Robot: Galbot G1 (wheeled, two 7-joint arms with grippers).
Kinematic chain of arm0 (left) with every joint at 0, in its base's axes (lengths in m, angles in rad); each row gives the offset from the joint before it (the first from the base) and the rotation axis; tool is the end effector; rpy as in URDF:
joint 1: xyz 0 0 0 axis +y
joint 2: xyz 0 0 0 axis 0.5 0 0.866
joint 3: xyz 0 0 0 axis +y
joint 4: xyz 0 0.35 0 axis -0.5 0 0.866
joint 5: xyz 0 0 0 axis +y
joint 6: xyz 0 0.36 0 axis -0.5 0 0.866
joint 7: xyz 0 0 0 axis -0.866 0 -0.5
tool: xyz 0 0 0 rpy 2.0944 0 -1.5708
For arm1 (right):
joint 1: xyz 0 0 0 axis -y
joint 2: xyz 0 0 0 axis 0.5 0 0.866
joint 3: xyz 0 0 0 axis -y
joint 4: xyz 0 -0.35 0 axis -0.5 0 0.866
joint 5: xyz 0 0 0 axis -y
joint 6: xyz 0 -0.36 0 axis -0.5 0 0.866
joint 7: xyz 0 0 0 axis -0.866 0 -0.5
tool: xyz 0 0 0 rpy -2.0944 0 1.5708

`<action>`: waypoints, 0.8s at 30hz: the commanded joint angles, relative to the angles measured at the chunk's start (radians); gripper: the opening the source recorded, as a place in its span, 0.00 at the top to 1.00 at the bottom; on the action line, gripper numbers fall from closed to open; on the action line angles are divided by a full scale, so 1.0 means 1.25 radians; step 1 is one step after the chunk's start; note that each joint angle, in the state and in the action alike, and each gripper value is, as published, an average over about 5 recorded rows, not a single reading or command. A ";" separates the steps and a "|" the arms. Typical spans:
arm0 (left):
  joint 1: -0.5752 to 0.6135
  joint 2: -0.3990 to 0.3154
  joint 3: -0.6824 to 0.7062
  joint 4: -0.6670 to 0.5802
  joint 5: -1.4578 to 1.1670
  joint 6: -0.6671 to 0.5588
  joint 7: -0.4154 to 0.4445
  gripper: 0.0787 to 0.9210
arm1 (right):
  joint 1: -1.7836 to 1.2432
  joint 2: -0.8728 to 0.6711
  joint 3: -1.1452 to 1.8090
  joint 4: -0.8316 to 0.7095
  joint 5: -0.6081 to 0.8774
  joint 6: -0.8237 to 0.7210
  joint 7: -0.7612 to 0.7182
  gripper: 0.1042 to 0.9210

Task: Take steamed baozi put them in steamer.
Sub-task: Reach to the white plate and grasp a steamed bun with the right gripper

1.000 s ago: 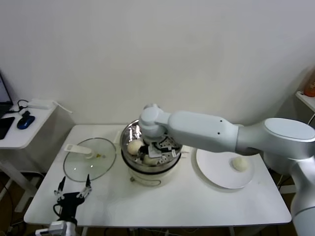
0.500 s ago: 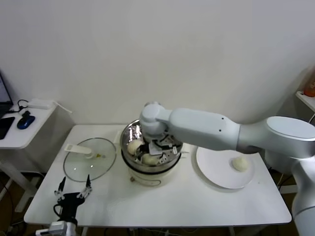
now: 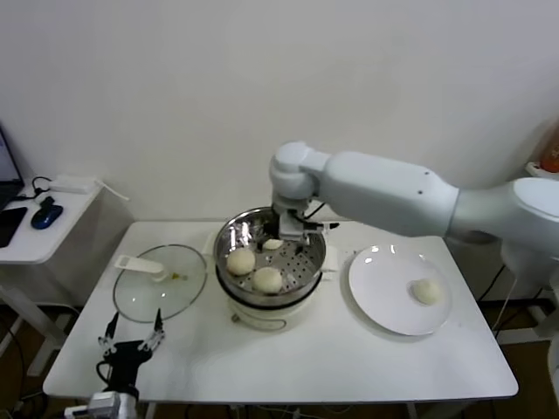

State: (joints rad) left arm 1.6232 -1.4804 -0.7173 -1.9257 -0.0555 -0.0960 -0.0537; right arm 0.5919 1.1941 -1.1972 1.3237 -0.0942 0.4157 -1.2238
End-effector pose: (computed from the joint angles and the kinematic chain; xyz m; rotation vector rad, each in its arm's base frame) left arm 0.1590 0.0850 -0.3633 0.2823 -3.0143 -0.1847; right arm 0.5366 0.1598 -0.0156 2.0295 -0.3809 2.3450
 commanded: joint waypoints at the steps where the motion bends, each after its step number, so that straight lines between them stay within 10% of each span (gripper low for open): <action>1: -0.001 0.010 0.002 -0.011 -0.006 -0.001 0.000 0.12 | 0.189 -0.178 -0.177 -0.060 0.498 -0.319 0.040 0.12; 10: -0.003 0.008 0.013 -0.025 -0.006 -0.002 0.002 0.12 | 0.161 -0.349 -0.201 -0.117 0.564 -0.420 0.046 0.12; 24: 0.011 0.004 0.015 -0.038 0.001 -0.005 0.003 0.12 | -0.202 -0.519 0.063 -0.149 0.229 -0.402 0.052 0.12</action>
State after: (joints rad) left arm 1.6294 -1.4748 -0.6961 -1.9653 -0.0560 -0.1010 -0.0505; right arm 0.6068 0.7102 -1.3035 1.1735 0.3721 -0.0368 -1.1684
